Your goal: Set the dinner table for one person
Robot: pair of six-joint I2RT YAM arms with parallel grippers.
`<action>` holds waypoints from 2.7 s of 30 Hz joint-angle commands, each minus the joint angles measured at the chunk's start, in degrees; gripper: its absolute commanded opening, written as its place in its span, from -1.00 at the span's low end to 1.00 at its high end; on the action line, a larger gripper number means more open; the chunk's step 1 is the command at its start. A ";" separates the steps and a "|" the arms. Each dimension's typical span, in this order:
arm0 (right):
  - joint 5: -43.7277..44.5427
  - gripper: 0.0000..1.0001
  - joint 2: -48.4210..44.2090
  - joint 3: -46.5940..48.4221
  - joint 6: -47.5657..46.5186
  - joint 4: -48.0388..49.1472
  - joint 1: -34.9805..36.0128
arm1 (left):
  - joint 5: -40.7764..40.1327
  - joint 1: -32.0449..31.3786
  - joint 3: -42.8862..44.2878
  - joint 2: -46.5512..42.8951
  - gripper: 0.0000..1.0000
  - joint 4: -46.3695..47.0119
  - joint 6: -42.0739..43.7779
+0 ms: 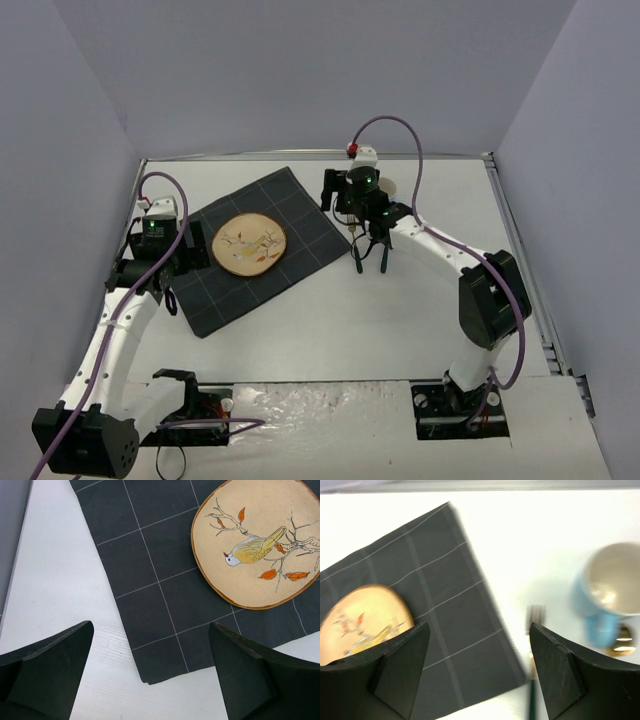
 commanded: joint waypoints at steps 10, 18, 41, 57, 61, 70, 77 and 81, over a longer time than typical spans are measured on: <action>10.01 0.37 -4.80 -12.51 -6.21 8.97 -7.98 | 0.40 0.62 1.38 0.33 0.94 1.87 -0.43; 9.08 0.18 -0.74 -13.75 -5.60 16.86 -9.19 | 0.40 0.62 1.38 0.31 0.94 1.96 -0.43; 11.32 -0.22 6.27 -14.70 -4.37 24.59 -9.91 | 0.32 0.62 1.29 0.25 0.94 1.87 -0.43; 12.11 -1.00 5.41 -15.97 -8.60 26.54 -11.59 | 0.46 0.62 1.29 0.39 0.94 1.87 -0.43; 9.58 -1.00 3.64 -16.16 -14.29 28.11 -12.76 | 0.40 0.62 1.20 0.38 0.94 1.87 -0.48; -2.81 -1.00 0.47 -13.14 -27.34 32.26 -13.48 | 0.05 1.12 1.08 0.31 0.94 2.02 -0.43; -14.46 -1.00 1.28 -9.68 -28.06 36.46 -13.58 | -0.67 1.32 0.67 0.11 0.94 2.31 -0.34; -19.92 -1.00 2.17 -6.39 -26.87 38.30 -13.23 | -0.74 1.59 0.67 0.42 0.94 2.58 -0.26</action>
